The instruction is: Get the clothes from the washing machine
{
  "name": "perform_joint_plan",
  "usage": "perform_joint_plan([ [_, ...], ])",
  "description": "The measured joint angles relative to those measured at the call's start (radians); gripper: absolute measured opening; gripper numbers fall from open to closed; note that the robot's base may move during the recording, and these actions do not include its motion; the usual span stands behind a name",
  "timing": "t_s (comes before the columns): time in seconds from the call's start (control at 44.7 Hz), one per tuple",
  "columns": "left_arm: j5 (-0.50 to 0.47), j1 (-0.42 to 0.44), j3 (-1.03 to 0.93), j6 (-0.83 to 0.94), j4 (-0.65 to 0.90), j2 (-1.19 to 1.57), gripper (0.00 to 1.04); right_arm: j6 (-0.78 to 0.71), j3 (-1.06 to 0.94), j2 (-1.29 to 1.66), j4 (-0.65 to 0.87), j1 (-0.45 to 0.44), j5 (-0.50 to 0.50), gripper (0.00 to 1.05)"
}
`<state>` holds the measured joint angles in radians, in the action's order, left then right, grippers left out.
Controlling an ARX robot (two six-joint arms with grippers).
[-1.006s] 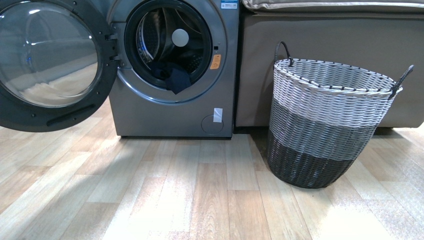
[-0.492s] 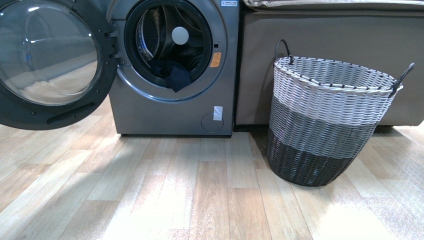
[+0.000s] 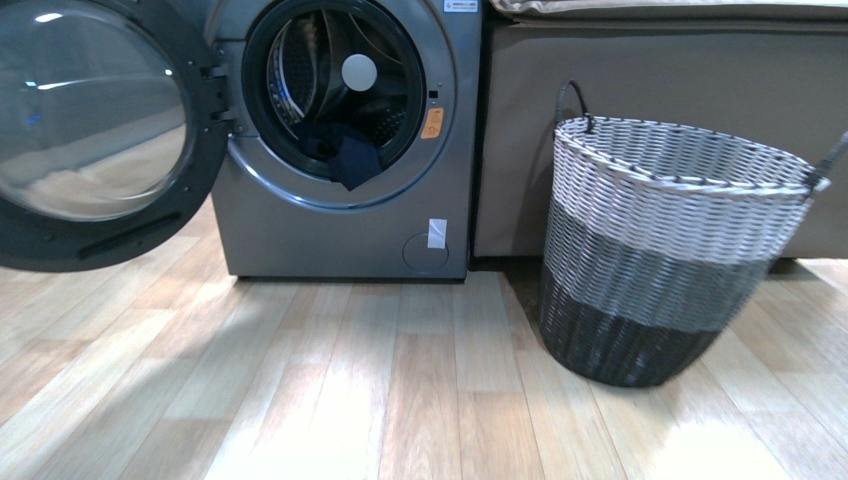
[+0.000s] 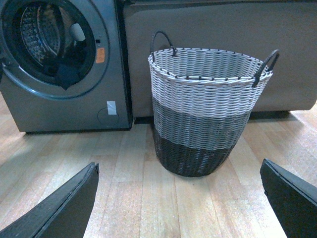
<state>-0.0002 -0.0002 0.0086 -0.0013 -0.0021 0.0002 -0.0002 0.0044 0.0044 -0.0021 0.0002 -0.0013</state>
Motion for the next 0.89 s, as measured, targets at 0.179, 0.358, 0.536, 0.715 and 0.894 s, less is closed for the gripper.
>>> perform_joint_plan([
  [0.179, 0.0, 0.0, 0.0, 0.0, 0.0, 0.0, 0.98, 0.0, 0.0, 0.0, 0.0, 0.0, 0.001, 0.97],
  [0.358, 0.0, 0.0, 0.0, 0.0, 0.0, 0.0, 0.98, 0.0, 0.0, 0.0, 0.0, 0.0, 0.0, 0.97],
  [0.536, -0.005, 0.0, 0.0, 0.0, 0.0, 0.0, 0.98, -0.001, 0.001, 0.0, 0.0, 0.0, -0.004, 0.97],
  [0.715, 0.0, 0.0, 0.0, 0.0, 0.0, -0.001, 0.98, 0.0, 0.001, 0.0, 0.0, 0.0, 0.0, 0.97],
  [0.894, 0.0, 0.0, 0.0, 0.0, 0.0, 0.0, 0.98, 0.0, 0.001, 0.0, 0.0, 0.0, 0.001, 0.97],
])
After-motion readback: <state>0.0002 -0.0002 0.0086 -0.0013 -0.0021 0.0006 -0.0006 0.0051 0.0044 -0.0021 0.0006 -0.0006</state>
